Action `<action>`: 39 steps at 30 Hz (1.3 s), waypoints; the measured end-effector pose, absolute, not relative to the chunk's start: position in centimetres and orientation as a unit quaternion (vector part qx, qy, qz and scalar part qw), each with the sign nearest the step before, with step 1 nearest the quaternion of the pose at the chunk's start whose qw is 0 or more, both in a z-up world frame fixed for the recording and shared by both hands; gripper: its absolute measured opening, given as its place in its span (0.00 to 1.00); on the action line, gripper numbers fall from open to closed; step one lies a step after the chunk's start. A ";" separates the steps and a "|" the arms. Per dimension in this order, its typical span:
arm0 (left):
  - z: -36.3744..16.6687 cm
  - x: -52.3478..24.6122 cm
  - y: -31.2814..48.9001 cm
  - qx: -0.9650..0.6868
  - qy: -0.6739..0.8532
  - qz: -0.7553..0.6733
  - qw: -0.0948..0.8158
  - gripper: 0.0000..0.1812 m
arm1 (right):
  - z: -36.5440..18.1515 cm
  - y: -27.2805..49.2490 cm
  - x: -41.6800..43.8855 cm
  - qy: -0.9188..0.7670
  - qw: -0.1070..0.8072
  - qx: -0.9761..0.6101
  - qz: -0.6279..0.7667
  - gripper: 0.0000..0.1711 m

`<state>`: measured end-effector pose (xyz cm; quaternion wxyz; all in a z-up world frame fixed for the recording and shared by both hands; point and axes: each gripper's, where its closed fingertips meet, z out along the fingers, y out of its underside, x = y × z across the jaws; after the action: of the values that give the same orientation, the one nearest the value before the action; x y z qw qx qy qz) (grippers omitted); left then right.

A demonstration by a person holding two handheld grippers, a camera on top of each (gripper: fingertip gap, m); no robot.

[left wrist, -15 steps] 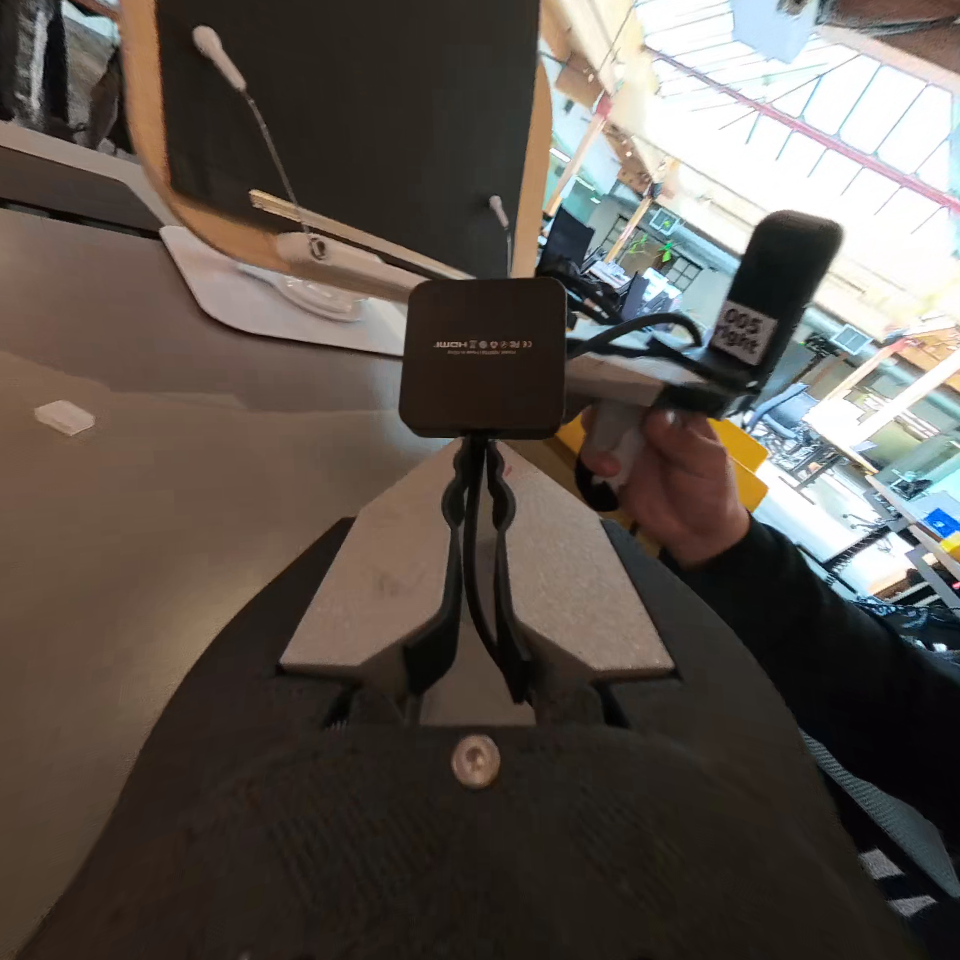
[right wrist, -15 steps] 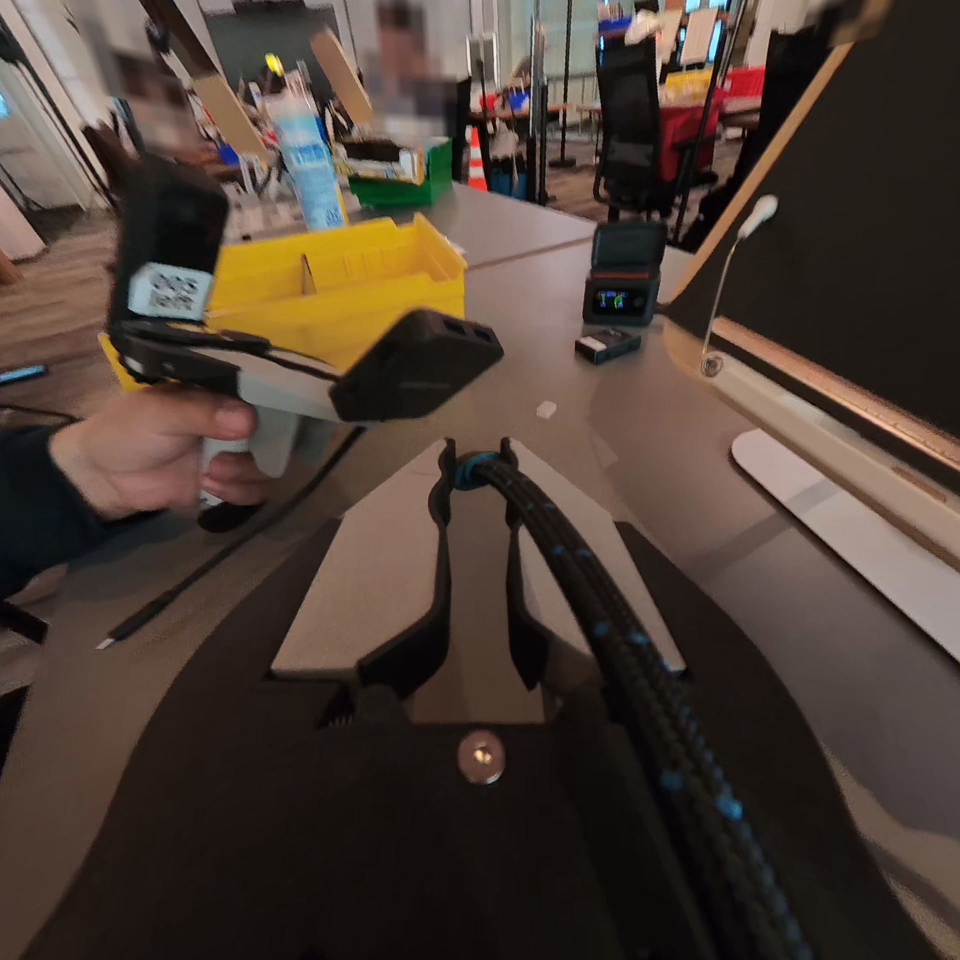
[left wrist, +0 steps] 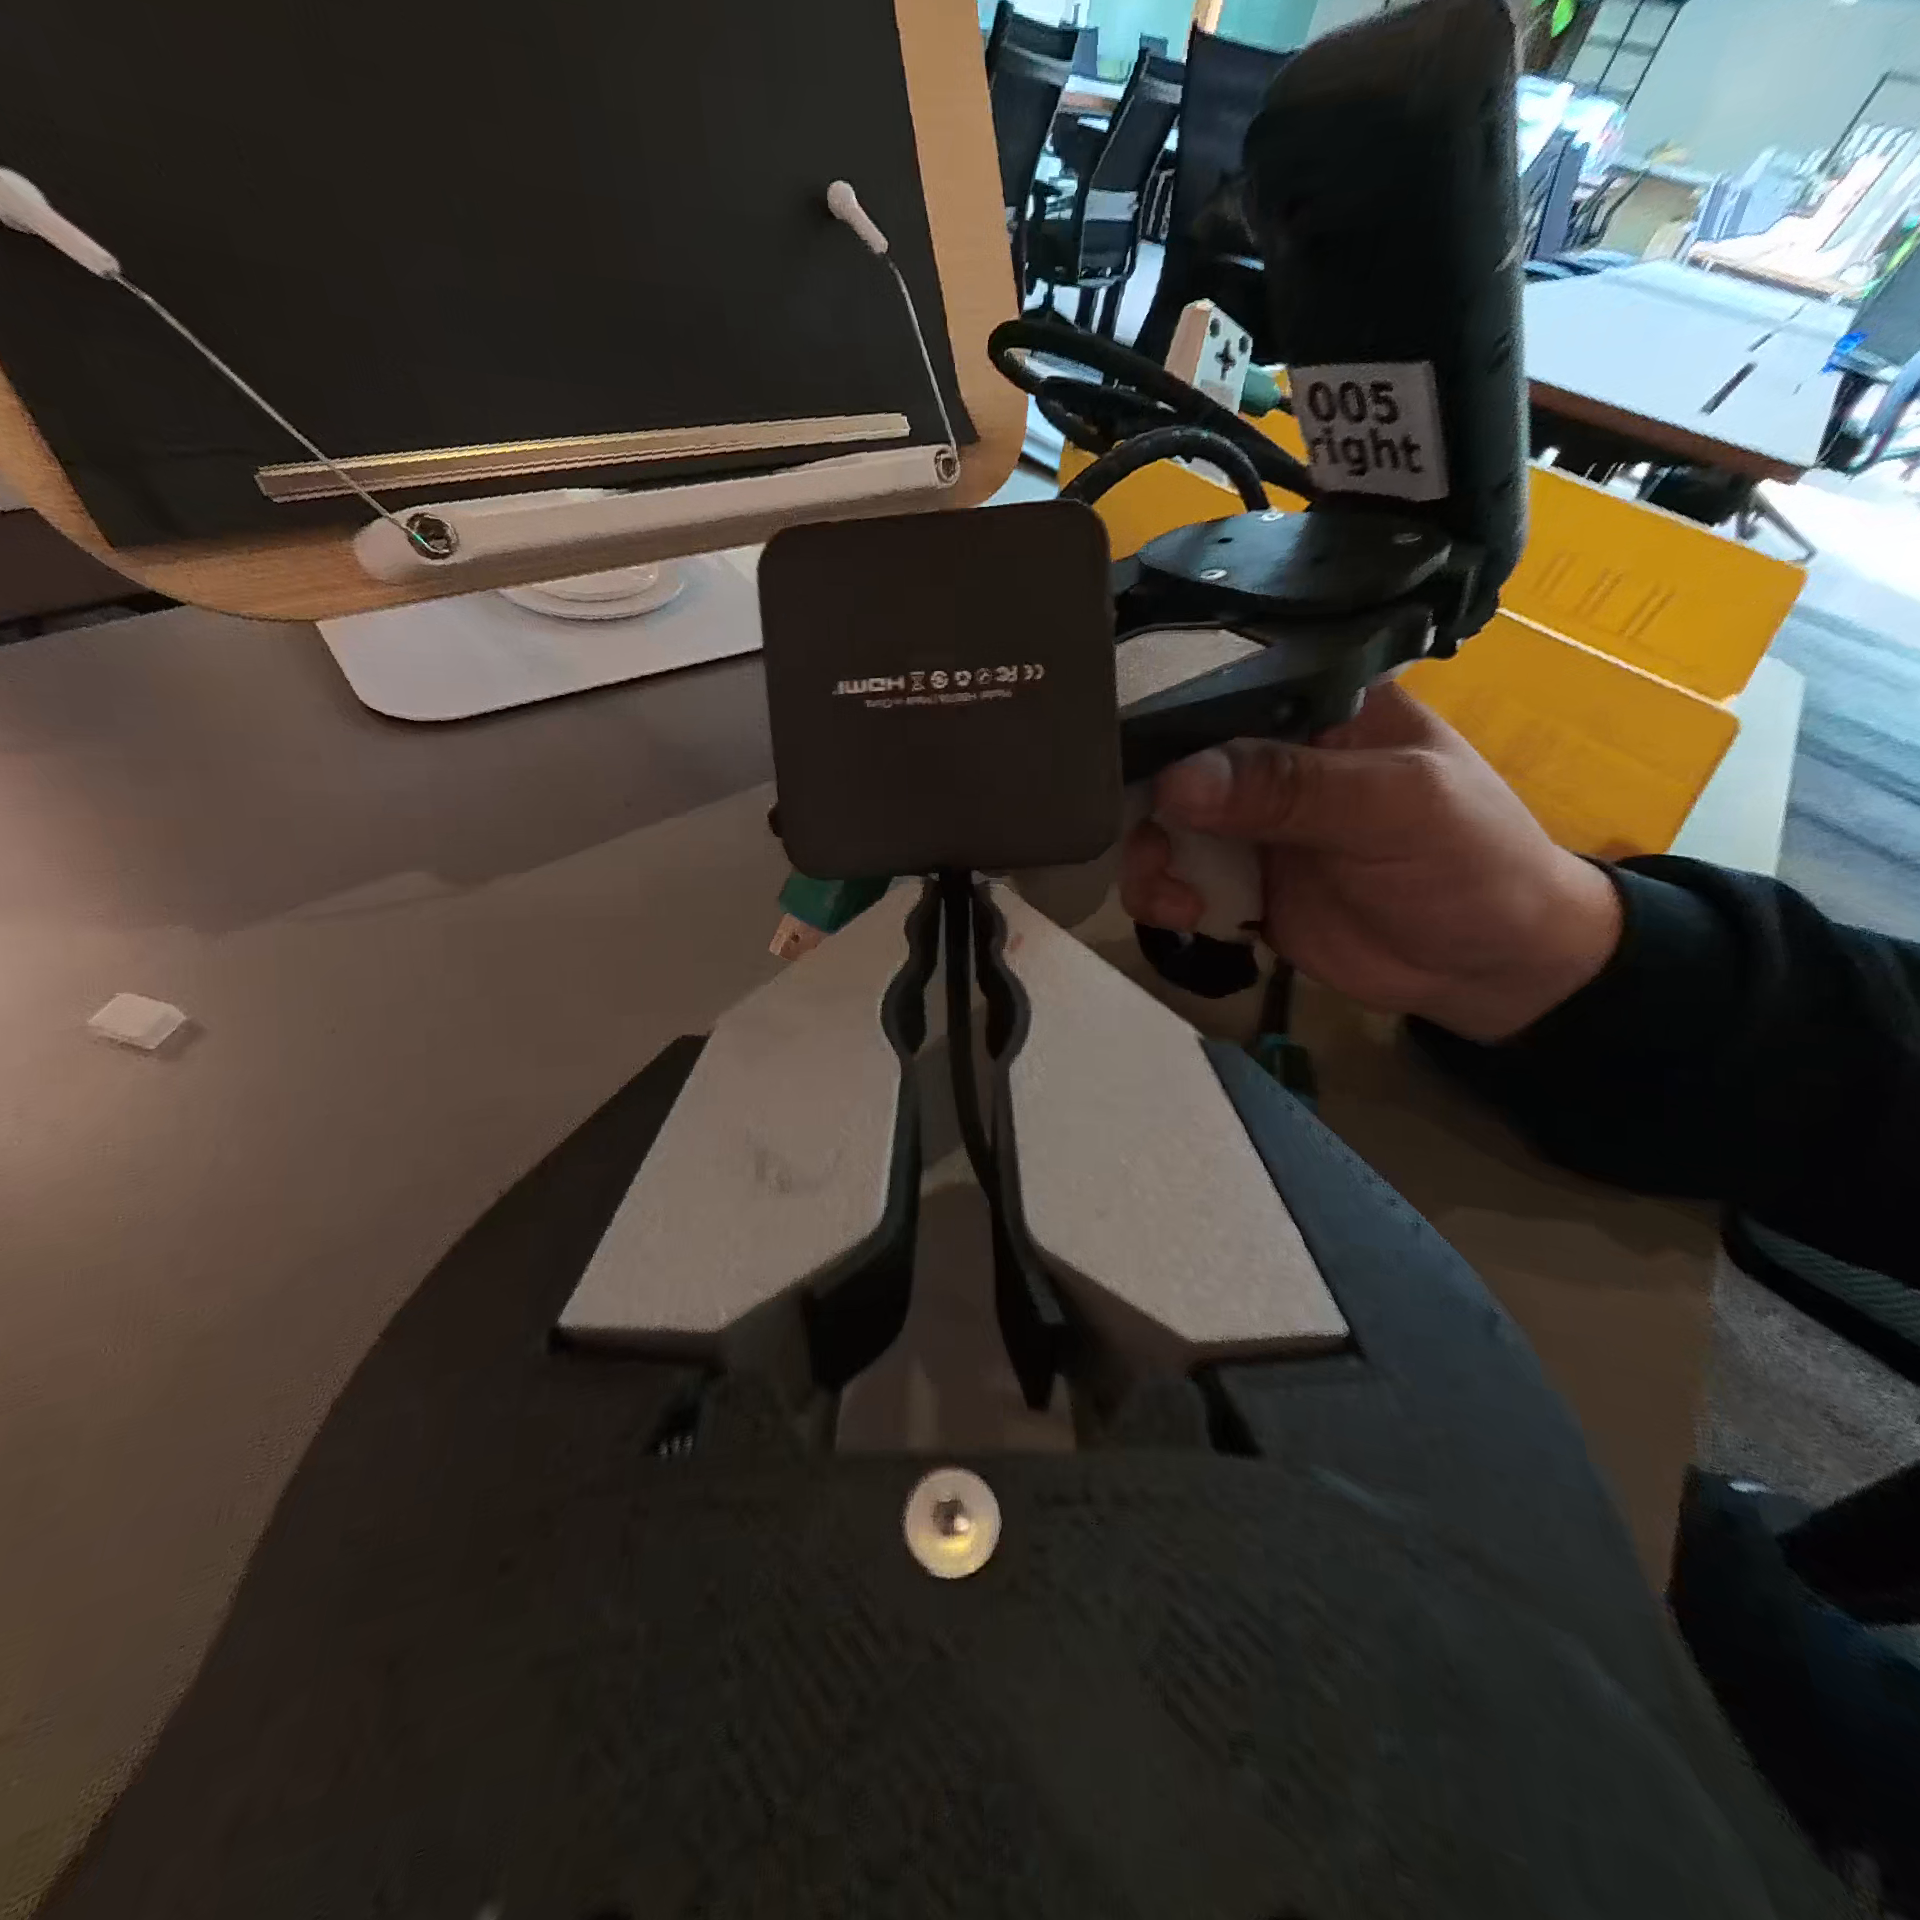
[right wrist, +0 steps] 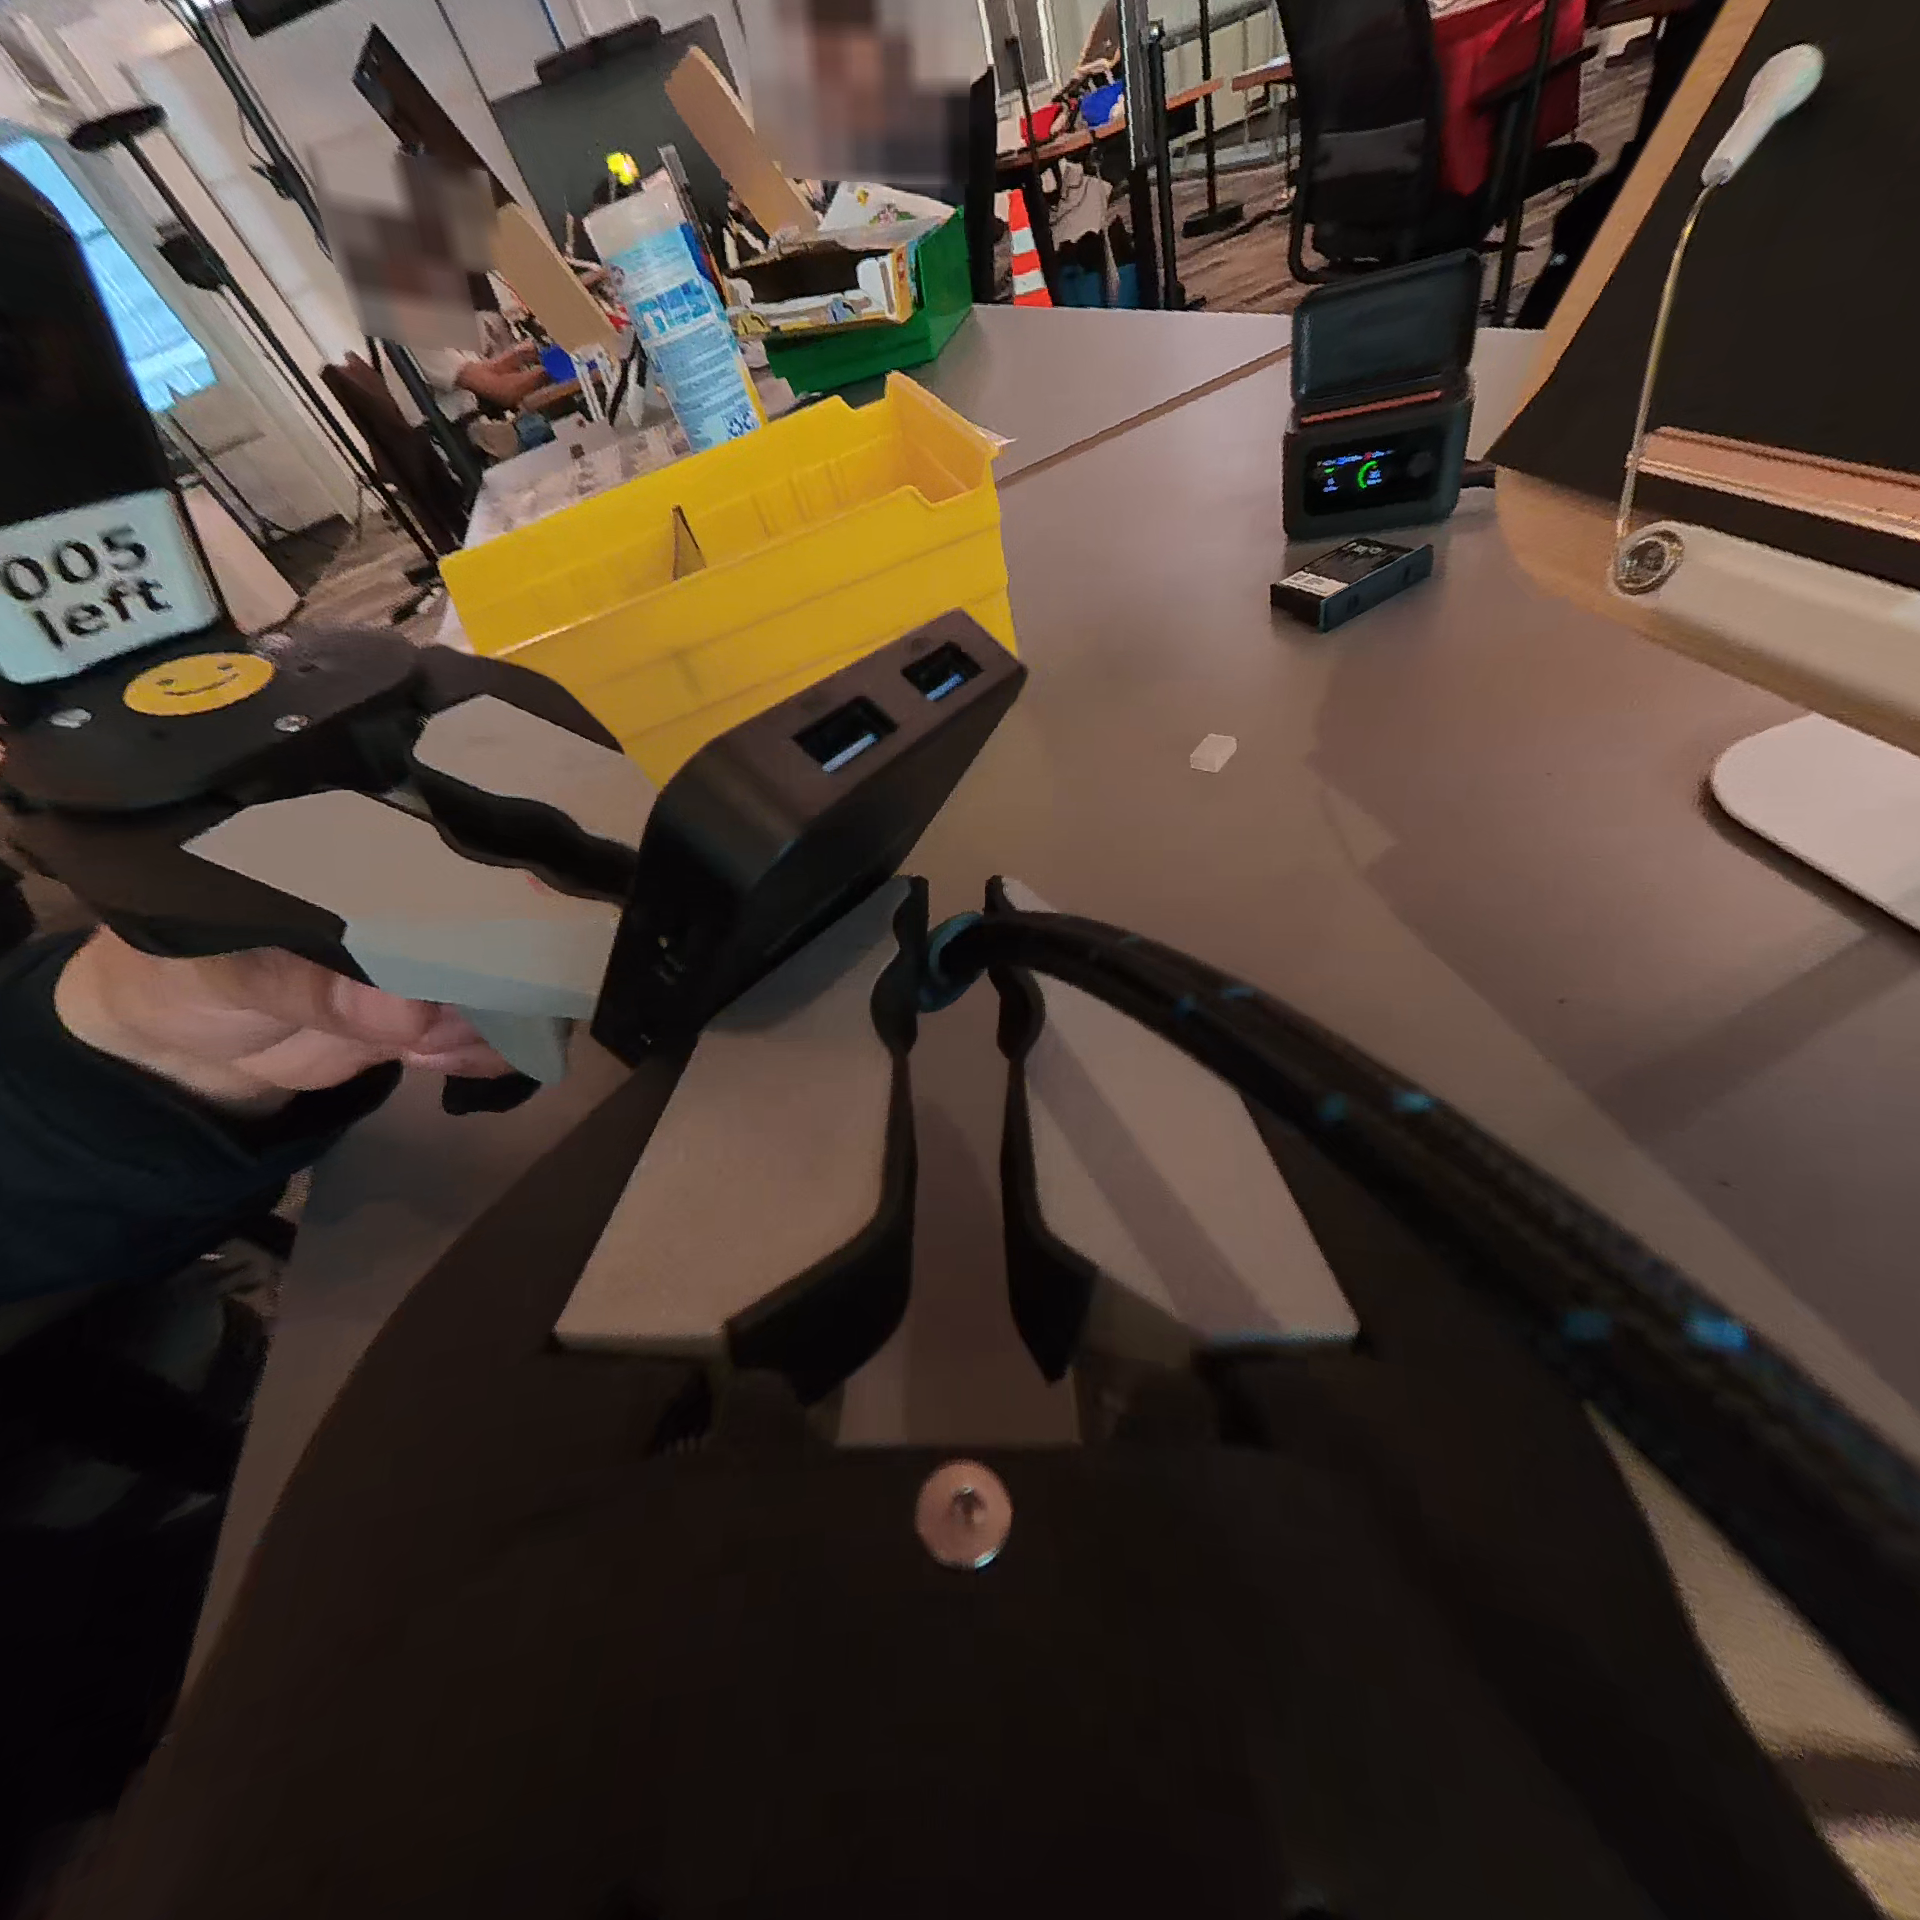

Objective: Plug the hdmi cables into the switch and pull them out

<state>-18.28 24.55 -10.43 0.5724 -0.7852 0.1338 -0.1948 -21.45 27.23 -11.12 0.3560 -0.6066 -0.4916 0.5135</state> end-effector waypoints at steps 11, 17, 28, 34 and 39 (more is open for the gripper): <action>-10.4 -19.0 23.3 -0.764 0.134 -0.234 0.586 0.05 | -11.1 24.9 -22.0 -0.511 0.299 -0.578 0.562 0.05; -10.1 -19.8 23.1 -0.764 0.136 -0.218 0.592 0.05 | -11.0 23.9 -22.3 -0.504 0.269 -0.566 0.594 0.05; -10.4 -21.2 24.0 -0.769 0.147 -0.136 0.607 0.01 | -11.2 25.1 -22.2 -0.484 0.285 -0.583 0.587 0.05; -8.6 -22.6 24.8 -0.735 0.058 -0.262 0.622 0.01 | -7.8 27.4 -20.6 -0.483 0.438 -0.546 0.526 0.05; -9.0 -23.6 25.6 -0.724 0.026 -0.291 0.624 0.01 | -4.4 27.0 -19.0 -0.481 0.537 -0.477 0.503 0.04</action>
<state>-23.63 25.61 -9.00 0.6244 -0.7244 0.0264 -0.2910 -19.01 26.99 -4.40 0.5372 -0.4767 -0.4813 0.5025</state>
